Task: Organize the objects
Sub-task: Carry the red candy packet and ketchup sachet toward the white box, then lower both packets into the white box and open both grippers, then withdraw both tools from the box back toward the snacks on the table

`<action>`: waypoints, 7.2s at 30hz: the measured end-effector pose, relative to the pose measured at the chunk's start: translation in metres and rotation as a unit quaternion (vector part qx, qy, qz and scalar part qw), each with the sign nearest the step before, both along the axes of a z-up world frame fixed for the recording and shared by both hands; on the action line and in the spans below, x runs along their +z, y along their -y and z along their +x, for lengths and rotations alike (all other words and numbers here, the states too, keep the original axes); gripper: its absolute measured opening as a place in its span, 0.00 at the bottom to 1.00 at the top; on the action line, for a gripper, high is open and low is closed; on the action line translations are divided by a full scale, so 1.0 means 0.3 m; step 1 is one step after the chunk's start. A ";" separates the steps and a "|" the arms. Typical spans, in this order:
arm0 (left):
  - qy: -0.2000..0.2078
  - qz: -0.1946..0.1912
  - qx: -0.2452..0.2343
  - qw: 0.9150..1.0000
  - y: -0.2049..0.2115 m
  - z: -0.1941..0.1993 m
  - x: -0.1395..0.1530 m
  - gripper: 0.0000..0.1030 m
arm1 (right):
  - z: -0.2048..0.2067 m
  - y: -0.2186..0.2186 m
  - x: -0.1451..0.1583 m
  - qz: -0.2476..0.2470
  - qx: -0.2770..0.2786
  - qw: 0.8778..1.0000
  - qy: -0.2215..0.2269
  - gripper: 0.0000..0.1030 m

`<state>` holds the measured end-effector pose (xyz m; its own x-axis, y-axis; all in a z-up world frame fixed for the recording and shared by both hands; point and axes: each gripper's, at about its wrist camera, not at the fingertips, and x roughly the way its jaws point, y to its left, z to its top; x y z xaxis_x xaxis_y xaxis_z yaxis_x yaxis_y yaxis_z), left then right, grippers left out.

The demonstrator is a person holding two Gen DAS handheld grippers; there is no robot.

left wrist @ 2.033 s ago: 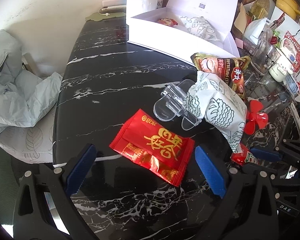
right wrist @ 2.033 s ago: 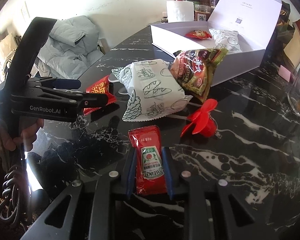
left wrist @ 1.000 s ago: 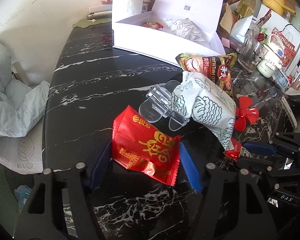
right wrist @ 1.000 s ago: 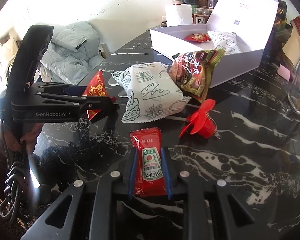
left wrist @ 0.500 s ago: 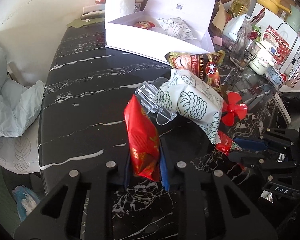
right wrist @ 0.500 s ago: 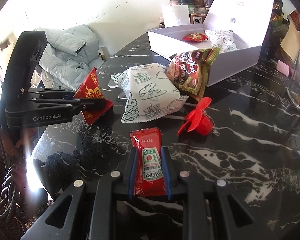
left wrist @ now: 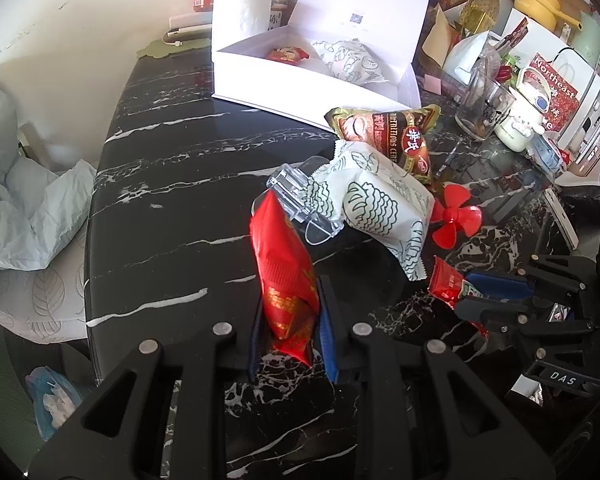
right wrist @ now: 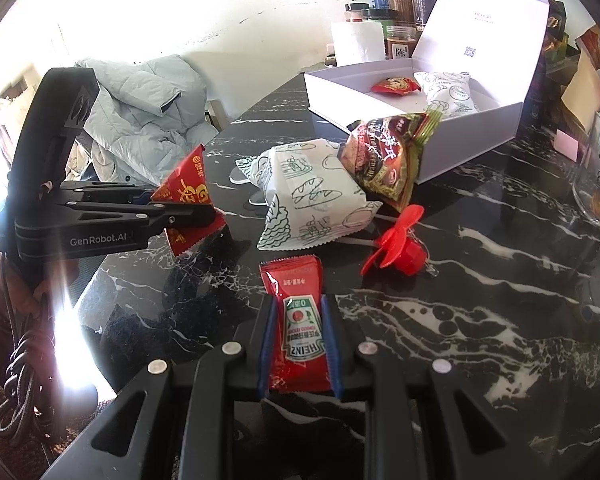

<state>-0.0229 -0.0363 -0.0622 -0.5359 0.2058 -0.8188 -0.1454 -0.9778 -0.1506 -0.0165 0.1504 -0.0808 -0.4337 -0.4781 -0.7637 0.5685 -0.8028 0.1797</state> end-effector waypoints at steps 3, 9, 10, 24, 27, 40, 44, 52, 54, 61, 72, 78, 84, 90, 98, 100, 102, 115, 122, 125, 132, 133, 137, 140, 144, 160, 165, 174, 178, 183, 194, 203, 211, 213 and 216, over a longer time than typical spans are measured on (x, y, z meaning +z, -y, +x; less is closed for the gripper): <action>-0.004 0.002 0.000 1.000 -0.002 0.009 0.011 0.21 | 0.008 -0.004 0.011 -0.004 -0.001 1.000 -0.002 0.21; -0.018 0.004 0.002 1.000 -0.007 0.027 0.044 0.20 | 0.025 -0.015 0.032 -0.014 -0.001 1.000 -0.008 0.21; -0.021 0.004 0.002 1.000 -0.009 0.030 0.051 0.20 | 0.028 -0.017 0.035 -0.015 0.000 1.000 -0.008 0.21; -0.042 0.000 -0.006 0.999 -0.035 0.039 0.127 0.20 | 0.051 -0.036 0.129 -0.014 0.001 0.999 -0.049 0.21; -0.043 -0.003 -0.007 0.999 -0.047 0.031 0.139 0.20 | 0.043 -0.046 0.153 -0.011 -0.004 0.998 -0.056 0.21; -0.053 -0.007 -0.031 0.998 -0.128 -0.048 0.198 0.20 | -0.028 -0.102 0.256 -0.020 -0.020 0.996 -0.085 0.21; -0.056 -0.009 -0.042 0.997 -0.151 -0.083 0.215 0.20 | -0.057 -0.120 0.273 -0.022 -0.024 0.995 -0.089 0.21; -0.066 -0.017 -0.063 0.996 -0.202 -0.163 0.243 0.20 | -0.137 -0.150 0.304 -0.030 -0.033 0.994 -0.095 0.21; -0.067 -0.017 -0.065 0.995 -0.210 -0.186 0.248 0.20 | -0.163 -0.157 0.313 -0.033 -0.035 0.994 -0.096 0.21; -0.072 -0.019 -0.067 0.995 -0.229 -0.286 0.269 0.20 | -0.254 -0.173 0.331 -0.042 -0.039 0.993 -0.103 0.21; -0.081 -0.019 -0.064 0.994 -0.239 -0.452 0.300 0.20 | -0.400 -0.181 0.376 -0.032 -0.040 0.990 -0.130 0.21; -0.085 -0.023 -0.073 0.993 -0.241 -0.554 0.326 0.20 | -0.483 -0.165 0.426 -0.025 -0.033 0.987 -0.154 0.21; -0.100 -0.028 -0.069 0.992 -0.242 -0.638 0.356 0.20 | -0.579 -0.153 0.464 -0.037 -0.027 0.986 -0.160 0.21; -0.101 -0.026 -0.068 0.992 -0.244 -0.728 0.369 0.20 | -0.683 -0.177 0.489 -0.055 -0.043 0.984 -0.162 0.21; -0.107 -0.021 -0.065 0.992 -0.275 -0.841 0.366 0.20 | -0.819 -0.205 0.508 -0.067 -0.059 0.983 -0.161 0.21; -0.111 -0.022 -0.060 0.992 -0.276 -0.870 0.363 0.20 | -0.852 -0.212 0.502 -0.069 -0.063 0.983 -0.158 0.21; -0.117 -0.031 -0.056 0.991 -0.276 -0.894 0.361 0.21 | -0.886 -0.216 0.489 -0.068 -0.066 0.984 -0.154 0.21; -0.091 -0.051 -0.059 0.993 -0.263 -1.031 0.261 0.20 | -1.042 -0.166 0.404 -0.072 -0.037 0.986 -0.144 0.21; -0.071 -0.075 -0.046 0.994 -0.265 -1.080 0.176 0.21 | -1.086 -0.158 0.334 -0.060 -0.041 0.990 -0.124 0.21; -0.065 -0.085 -0.045 0.993 -0.271 -1.096 0.144 0.21 | -1.109 -0.160 0.309 -0.061 -0.043 0.991 -0.113 0.21; -0.040 -0.090 -0.048 0.994 -0.276 -1.128 0.076 0.21 | -1.168 -0.157 0.232 -0.069 -0.041 0.994 -0.072 0.21; -0.038 -0.089 -0.050 0.994 -0.277 -1.132 0.069 0.21 | -1.173 -0.158 0.228 -0.070 -0.042 0.994 -0.069 0.21; -0.024 -0.081 -0.051 0.995 -0.272 -1.146 0.044 0.21 | -1.187 -0.166 0.209 -0.076 -0.044 0.995 -0.055 0.21; -0.016 -0.081 -0.053 0.995 -0.271 -1.153 0.028 0.21 | -1.201 -0.160 0.181 -0.079 -0.039 0.996 -0.034 0.21; -0.013 -0.087 -0.058 0.994 -0.272 -1.155 0.020 0.21 | -1.225 -0.145 0.143 -0.066 -0.044 0.997 -0.016 0.21; 0.012 -0.089 -0.058 0.994 -0.259 -1.181 -0.023 0.21 | -1.256 -0.097 0.072 -0.035 -0.045 0.998 0.007 0.24; 0.015 -0.081 -0.056 0.995 -0.247 -1.188 -0.029 0.21 | -1.255 -0.103 0.072 -0.034 -0.054 0.998 0.009 0.25; 0.020 -0.066 -0.054 0.996 -0.224 -1.188 -0.042 0.25 | -1.227 -0.103 0.100 -0.005 -0.068 0.998 -0.004 0.34; 0.021 -0.062 -0.056 0.996 -0.222 -1.183 -0.036 0.29 | -1.197 -0.119 0.130 -0.011 -0.074 0.997 -0.017 0.41; -0.005 -0.071 -0.057 0.996 -0.227 -1.161 0.009 0.47 | -1.163 -0.151 0.169 -0.010 -0.093 0.995 -0.028 0.41; -0.042 -0.077 -0.033 0.996 -0.196 -1.099 0.097 0.60 | -1.081 -0.186 0.288 -0.006 -0.115 0.991 -0.062 0.43; -0.074 -0.081 -0.025 0.994 -0.255 -1.002 0.279 0.64 | -0.988 -0.192 0.390 -0.009 -0.118 0.989 -0.092 0.48; -0.094 -0.075 -0.020 0.993 -0.262 -0.888 0.367 0.65 | -0.911 -0.196 0.478 -0.010 -0.121 0.986 -0.112 0.49; -0.099 -0.075 -0.019 0.992 -0.264 -0.861 0.393 0.65 | -0.891 -0.196 0.497 -0.010 -0.121 0.986 -0.118 0.50; -0.107 -0.075 -0.019 0.991 -0.264 -0.831 0.423 0.67 | -0.860 -0.194 0.524 -0.009 -0.122 0.985 -0.125 0.50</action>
